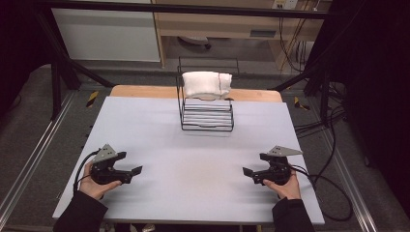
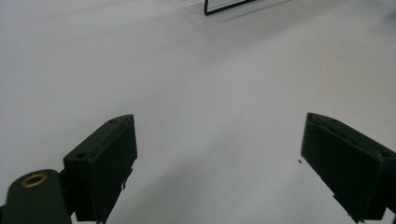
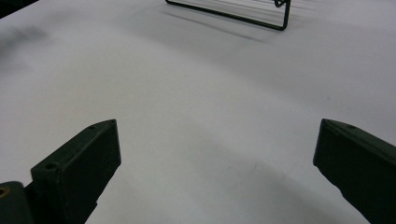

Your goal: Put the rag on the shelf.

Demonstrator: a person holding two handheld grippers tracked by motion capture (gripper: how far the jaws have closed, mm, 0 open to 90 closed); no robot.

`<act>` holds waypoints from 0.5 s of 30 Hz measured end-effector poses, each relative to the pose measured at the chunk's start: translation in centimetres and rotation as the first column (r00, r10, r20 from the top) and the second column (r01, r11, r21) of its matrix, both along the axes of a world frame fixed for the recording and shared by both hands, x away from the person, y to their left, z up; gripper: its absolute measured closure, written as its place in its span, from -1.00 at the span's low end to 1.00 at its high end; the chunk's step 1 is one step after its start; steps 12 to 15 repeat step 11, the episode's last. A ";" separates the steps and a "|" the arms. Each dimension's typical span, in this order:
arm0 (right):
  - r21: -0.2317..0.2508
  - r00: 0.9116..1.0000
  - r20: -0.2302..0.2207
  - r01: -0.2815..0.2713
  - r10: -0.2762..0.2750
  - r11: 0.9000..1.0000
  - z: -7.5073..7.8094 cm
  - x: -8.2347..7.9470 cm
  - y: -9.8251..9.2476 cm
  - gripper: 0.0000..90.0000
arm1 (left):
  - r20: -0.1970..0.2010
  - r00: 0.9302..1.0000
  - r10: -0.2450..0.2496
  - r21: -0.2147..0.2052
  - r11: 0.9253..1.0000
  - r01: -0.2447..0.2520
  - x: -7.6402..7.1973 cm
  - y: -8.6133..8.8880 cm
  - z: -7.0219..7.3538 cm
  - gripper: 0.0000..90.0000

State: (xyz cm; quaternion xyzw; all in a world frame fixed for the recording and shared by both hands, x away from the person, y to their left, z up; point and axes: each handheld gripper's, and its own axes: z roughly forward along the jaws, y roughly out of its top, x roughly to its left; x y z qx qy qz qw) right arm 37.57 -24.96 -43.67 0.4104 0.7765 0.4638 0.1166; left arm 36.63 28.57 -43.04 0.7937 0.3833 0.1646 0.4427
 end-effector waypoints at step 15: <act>0.005 1.000 -0.025 0.003 -0.003 1.000 -0.8 -0.5 -0.5 -0.97 | -0.005 1.000 -0.008 0.007 1.000 0.008 -0.5 0.2 -0.8 -0.76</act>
